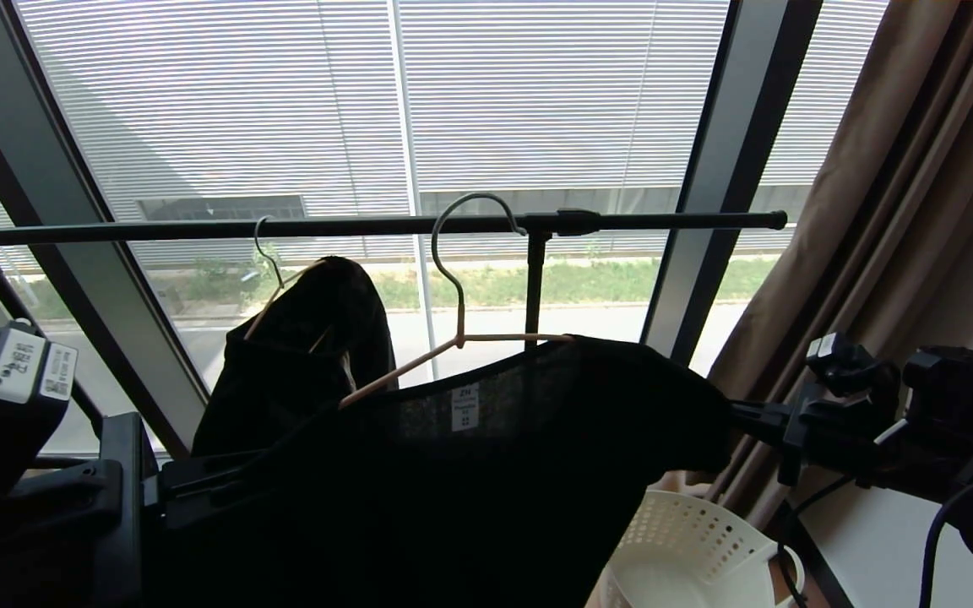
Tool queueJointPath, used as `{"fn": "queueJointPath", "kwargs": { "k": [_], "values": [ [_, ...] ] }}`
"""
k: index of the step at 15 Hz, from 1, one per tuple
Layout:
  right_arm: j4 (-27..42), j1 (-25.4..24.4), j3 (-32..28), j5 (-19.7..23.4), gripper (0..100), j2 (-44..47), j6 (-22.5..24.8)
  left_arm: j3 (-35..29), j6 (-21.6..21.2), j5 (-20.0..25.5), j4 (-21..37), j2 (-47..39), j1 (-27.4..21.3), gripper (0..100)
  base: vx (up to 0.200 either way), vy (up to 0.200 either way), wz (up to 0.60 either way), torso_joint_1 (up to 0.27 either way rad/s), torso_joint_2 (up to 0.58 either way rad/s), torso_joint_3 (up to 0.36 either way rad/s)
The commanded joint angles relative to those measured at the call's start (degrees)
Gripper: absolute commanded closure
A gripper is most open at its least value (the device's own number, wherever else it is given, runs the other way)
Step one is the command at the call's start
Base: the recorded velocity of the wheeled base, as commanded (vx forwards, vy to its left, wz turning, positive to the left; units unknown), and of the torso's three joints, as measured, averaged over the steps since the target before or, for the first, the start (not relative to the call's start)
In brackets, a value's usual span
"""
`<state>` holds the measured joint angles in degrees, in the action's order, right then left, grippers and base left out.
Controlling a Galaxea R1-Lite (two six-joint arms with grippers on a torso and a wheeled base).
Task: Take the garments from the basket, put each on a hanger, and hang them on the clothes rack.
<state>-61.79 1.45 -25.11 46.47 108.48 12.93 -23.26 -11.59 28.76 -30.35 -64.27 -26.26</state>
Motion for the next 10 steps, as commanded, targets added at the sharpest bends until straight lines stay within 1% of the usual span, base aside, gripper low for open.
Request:
{"fn": "queueJointPath", "kwargs": {
  "k": [1, 2, 4, 6, 8, 10],
  "values": [
    [3.2, -4.4, 2.7, -0.1, 100, -7.2, 0.0, 0.3, 0.3, 0.0, -0.1, -0.3, 0.1, 100, 0.000, 0.000, 0.00, 0.000, 0.00, 0.000],
    [5.0, -5.0, 3.1, -0.2, 0, -8.5, 0.2, 0.4, 0.6, 0.0, -0.1, -0.3, 0.0, 100, 0.000, 0.000, 0.00, 0.000, 0.00, 0.000],
    [5.9, -5.8, 3.5, -0.2, 0, -9.7, 1.6, 0.8, 1.7, -0.1, -0.1, -0.1, 0.3, 100, 0.000, 0.000, 0.00, 0.000, 0.00, 0.000],
    [5.9, -6.7, 4.4, -0.2, 0, -11.4, 5.0, 1.9, 2.1, -0.1, -0.1, 0.1, 2.6, 100, 0.000, 0.000, 0.00, 0.000, 0.00, 0.000],
    [6.3, -9.6, 5.5, -1.1, 0, -16.0, 5.4, 3.5, 2.4, -0.1, -0.1, 0.5, 5.0, 100, 0.000, 0.000, 0.00, 0.000, 0.00, 0.000],
    [7.6, -14.3, 6.2, -8.1, 0, -20.8, 5.3, 5.3, 2.5, -0.1, -0.1, 1.0, 7.1, 100, 0.000, 0.000, 0.00, 0.000, 0.00, 0.000]
  ]
}}
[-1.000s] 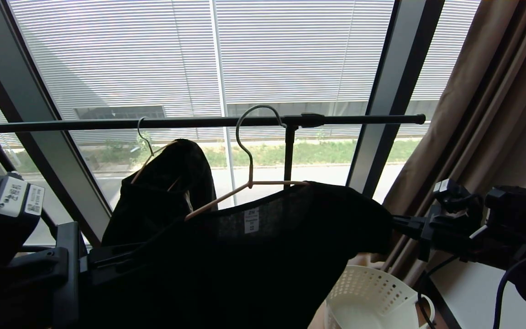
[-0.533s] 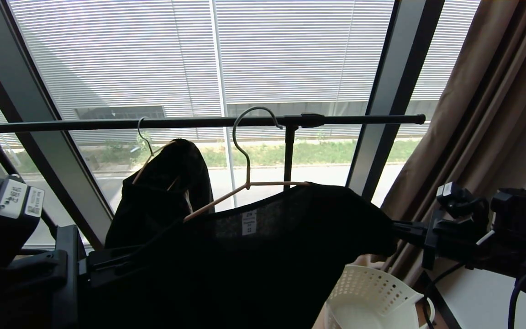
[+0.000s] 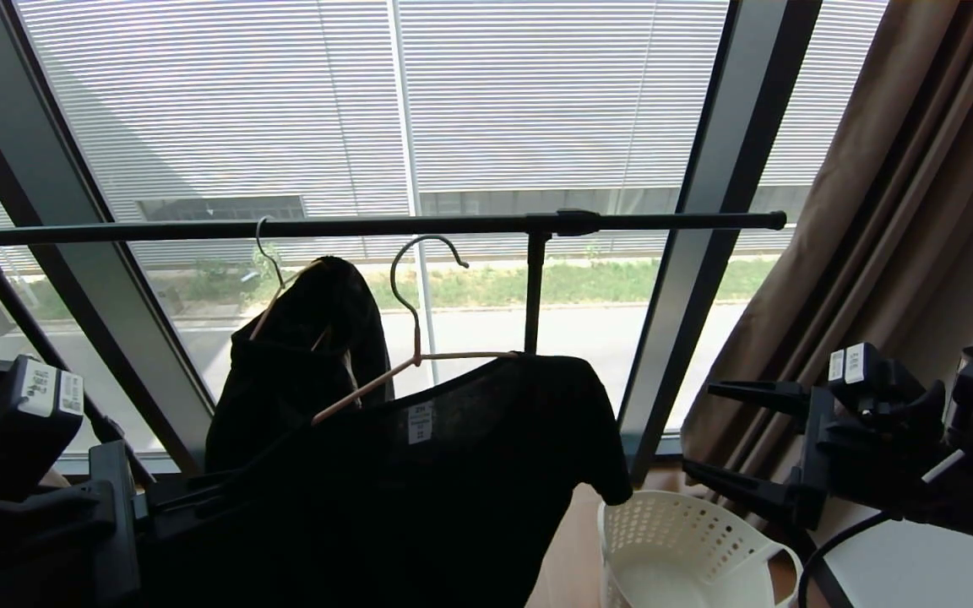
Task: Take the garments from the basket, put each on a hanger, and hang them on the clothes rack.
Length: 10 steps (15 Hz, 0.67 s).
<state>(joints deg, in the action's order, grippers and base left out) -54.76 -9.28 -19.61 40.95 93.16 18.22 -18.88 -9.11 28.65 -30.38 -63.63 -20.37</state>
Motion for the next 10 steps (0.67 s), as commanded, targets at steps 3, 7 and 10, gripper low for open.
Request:
{"fn": "queueJointPath", "kwargs": {
  "k": [3, 7, 10],
  "values": [
    [3.2, -11.1, 0.3, -12.7, 0, -8.4, -1.7, 1.6, 1.4, 0.0, 0.0, 2.1, 3.3, 100, 0.000, 0.000, 0.00, 0.000, 0.00, 0.000],
    [3.3, -14.5, -1.7, -20.5, 0, -8.1, -5.4, 2.3, 2.2, -0.2, 0.0, 4.4, 4.3, 100, 0.000, 0.000, 0.00, 0.000, 0.00, 0.000],
    [3.3, -15.0, -3.0, -22.2, 0, -7.8, -8.0, 3.5, 2.2, -0.1, 0.0, 5.1, 6.8, 100, 0.000, 0.000, 0.00, 0.000, 0.00, 0.000]
  ]
}}
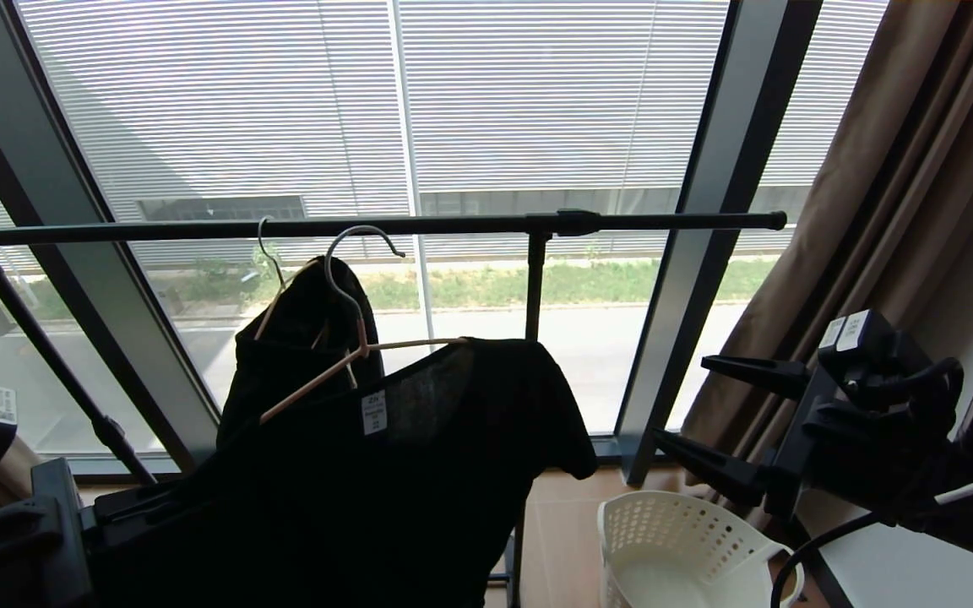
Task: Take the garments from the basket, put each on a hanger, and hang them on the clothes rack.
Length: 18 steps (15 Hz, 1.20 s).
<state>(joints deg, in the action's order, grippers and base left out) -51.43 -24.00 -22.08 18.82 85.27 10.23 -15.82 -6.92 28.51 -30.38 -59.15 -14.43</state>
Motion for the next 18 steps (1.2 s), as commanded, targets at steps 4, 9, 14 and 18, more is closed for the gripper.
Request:
{"fn": "queueJointPath", "kwargs": {
  "k": [4, 9, 14, 18],
  "values": [
    [0.1, -1.6, -2.4, -4.4, 0, 0.1, -2.9, 0.8, 0.0, 0.1, 0.0, 0.4, 1.3, 100, 0.000, 0.000, 0.00, 0.000, 0.00, 0.000],
    [2.3, -2.4, -4.1, -6.2, 0, 0.2, -4.9, 0.2, -0.1, 0.1, 0.0, -1.1, 3.2, 100, 0.000, 0.000, 0.00, 0.000, 0.00, 0.000],
    [2.1, -2.3, -4.1, -6.6, 0, 1.3, -4.9, -2.8, -0.1, 0.0, -0.1, -7.6, 4.9, 100, 0.000, 0.000, 0.00, 0.000, 0.00, 0.000],
    [2.1, -2.3, -4.2, -6.6, 0, 1.3, -4.9, -8.3, 1.7, 0.0, -1.0, -14.4, 4.9, 100, 0.000, 0.000, 0.00, 0.000, 0.00, 0.000]
  ]
}}
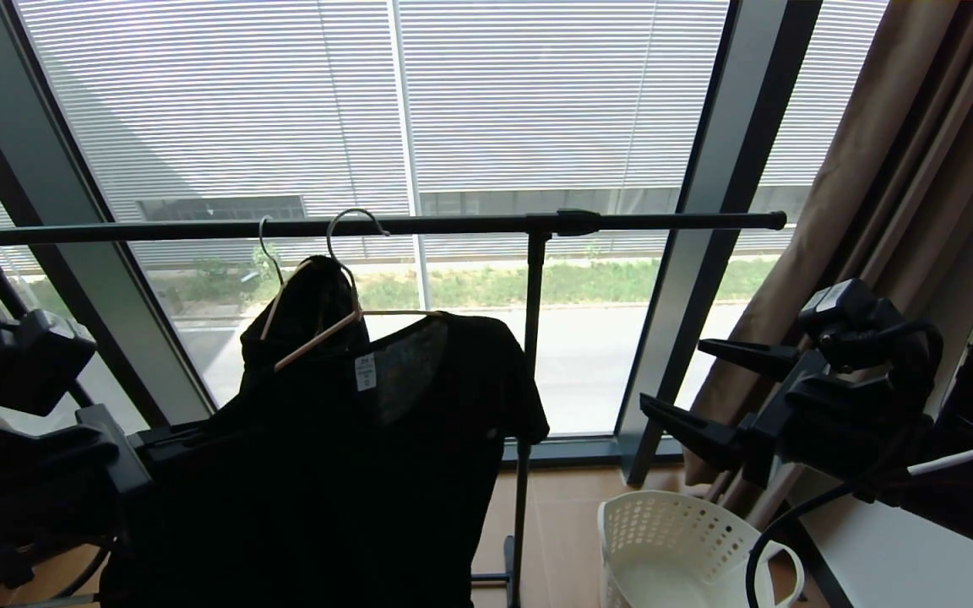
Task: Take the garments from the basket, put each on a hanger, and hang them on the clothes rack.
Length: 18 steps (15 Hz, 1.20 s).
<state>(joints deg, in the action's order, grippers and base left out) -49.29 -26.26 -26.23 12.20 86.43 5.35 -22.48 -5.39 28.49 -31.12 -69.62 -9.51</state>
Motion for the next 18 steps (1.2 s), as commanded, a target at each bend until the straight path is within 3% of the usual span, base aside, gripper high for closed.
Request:
{"fn": "queueJointPath", "kwargs": {
  "k": [1, 3, 6, 11, 18],
  "values": [
    [0.0, 0.0, 0.0, 0.0, 0, 0.1, 0.0, -2.4, 0.2, 0.0, -2.3, -6.1, -0.1, 100, 0.000, 0.000, 0.00, 0.000, 0.00, 0.000],
    [-0.1, 0.0, 0.0, 0.0, 0, -0.2, 0.0, -2.7, 0.3, -0.2, -12.0, -12.9, -0.1, 100, 0.000, 0.000, 0.00, 0.000, 0.00, 0.000],
    [-0.1, 0.0, 0.0, 0.0, 0, -0.1, 0.1, -3.4, 0.5, -1.2, -20.5, -20.4, -0.5, 100, 0.000, 0.000, 0.00, 0.000, 0.00, 0.000],
    [0.0, 0.0, 0.1, 0.0, 0, 0.0, 0.1, -7.8, 0.5, -8.0, -25.7, -28.4, -1.4, 100, 0.000, 0.000, 0.00, 0.000, 0.00, 0.000],
    [0.0, 0.0, 0.2, 0.0, 0, 0.1, 0.1, -10.1, 0.5, -10.1, -28.8, -33.7, -1.9, 100, 0.000, 0.000, 0.00, 0.000, 0.00, 0.000]
  ]
}}
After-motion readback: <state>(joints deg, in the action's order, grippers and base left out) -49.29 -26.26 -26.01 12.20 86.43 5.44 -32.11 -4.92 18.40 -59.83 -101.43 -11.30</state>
